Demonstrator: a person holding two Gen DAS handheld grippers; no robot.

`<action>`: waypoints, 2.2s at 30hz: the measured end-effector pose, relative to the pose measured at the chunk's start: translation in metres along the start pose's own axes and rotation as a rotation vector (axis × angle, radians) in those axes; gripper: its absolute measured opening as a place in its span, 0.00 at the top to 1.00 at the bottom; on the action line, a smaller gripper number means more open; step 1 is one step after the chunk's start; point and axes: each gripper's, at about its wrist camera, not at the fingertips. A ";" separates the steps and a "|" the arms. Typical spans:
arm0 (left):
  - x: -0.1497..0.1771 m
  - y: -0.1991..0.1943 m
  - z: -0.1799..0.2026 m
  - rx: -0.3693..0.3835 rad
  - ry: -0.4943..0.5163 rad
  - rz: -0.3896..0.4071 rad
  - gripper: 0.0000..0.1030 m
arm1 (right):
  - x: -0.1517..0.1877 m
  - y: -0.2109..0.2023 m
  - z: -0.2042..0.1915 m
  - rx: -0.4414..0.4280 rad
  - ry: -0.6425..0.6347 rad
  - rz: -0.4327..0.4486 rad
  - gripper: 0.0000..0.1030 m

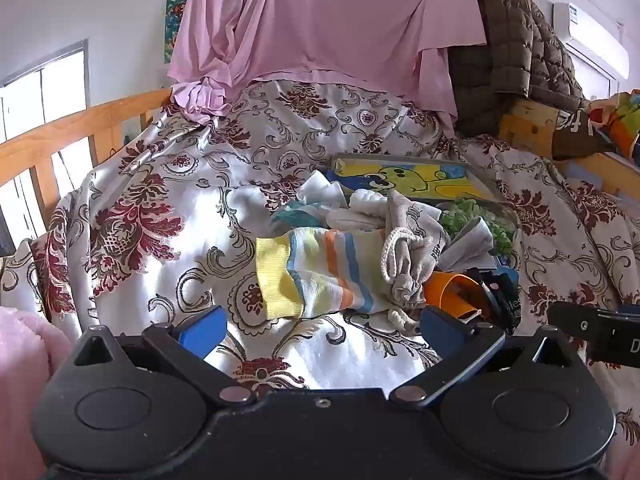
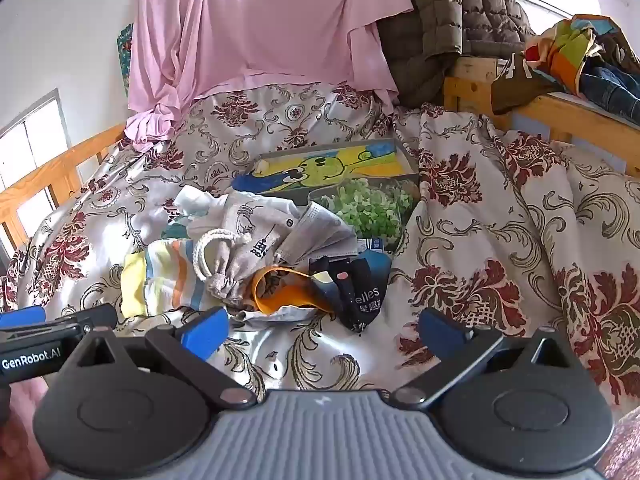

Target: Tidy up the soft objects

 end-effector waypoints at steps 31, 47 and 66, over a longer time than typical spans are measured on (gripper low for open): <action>0.000 0.000 0.000 0.007 -0.010 -0.003 0.01 | 0.000 0.001 0.000 -0.001 0.002 -0.006 0.00; 0.003 0.004 -0.004 0.022 -0.018 -0.010 0.01 | 0.001 0.001 0.000 -0.002 0.002 -0.008 0.00; 0.003 0.002 -0.004 0.020 -0.021 -0.010 0.01 | 0.001 0.001 0.000 -0.003 0.003 -0.009 0.00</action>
Point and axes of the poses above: each gripper's, at about its wrist camera, not at the fingertips, and y roughly the way its jaws point, z to its right, x to its underside, and after that the axes turned 12 degrees about x, right-handed
